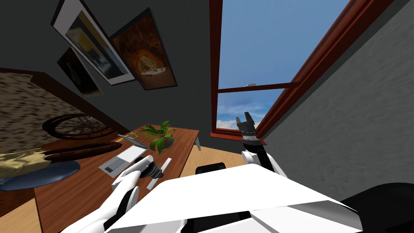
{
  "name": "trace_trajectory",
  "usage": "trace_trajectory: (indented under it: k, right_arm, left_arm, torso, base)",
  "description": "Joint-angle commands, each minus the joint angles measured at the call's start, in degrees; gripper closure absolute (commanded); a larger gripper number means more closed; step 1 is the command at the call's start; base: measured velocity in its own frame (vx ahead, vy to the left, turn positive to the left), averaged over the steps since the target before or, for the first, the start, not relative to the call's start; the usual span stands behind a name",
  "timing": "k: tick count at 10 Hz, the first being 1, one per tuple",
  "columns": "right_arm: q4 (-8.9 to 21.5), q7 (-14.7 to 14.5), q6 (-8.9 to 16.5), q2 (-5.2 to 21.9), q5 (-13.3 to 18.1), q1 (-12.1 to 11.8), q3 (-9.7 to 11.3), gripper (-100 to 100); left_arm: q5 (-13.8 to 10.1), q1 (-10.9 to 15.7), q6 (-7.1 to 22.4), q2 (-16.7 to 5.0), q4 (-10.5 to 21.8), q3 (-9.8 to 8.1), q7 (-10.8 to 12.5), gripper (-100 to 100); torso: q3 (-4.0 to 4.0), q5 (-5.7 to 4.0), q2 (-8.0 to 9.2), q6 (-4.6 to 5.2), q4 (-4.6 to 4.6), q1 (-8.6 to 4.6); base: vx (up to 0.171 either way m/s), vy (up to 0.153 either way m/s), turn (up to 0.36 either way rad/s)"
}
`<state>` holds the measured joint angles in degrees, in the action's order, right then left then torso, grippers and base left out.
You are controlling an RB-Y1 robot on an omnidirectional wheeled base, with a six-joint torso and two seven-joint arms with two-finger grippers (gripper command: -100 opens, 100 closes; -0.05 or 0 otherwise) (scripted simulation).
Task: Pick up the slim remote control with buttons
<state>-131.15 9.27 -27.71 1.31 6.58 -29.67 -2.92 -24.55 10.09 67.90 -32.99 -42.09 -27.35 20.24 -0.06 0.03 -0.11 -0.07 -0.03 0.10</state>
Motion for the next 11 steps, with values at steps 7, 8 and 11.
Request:
trace_trajectory:
  k: [7,8,11]
  right_arm:
    - [0.00,0.00,0.00,0.00,0.00,0.01,0.00,0]
    - [0.00,0.00,0.00,0.00,0.00,0.01,0.00,0]
    - [0.00,0.00,0.00,-0.01,0.00,0.01,0.01,0]
  left_arm:
    - [0.15,-0.30,-0.89,0.71,0.16,0.16,0.07,100]
    - [0.16,-0.30,-0.89,0.71,0.16,0.17,0.06,0]
    - [-0.31,0.35,2.30,-1.29,-1.28,-0.35,0.24,100]
  torso:
    - [0.02,-0.01,0.04,0.05,0.01,0.00]
    - [0.02,-0.01,0.04,0.04,0.01,0.00]
    - [0.09,-0.05,0.15,0.05,0.05,-0.11]
  base:
    - [0.006,0.006,0.003]
    - [0.000,0.000,0.000]
    - [-0.032,-0.030,-0.027]
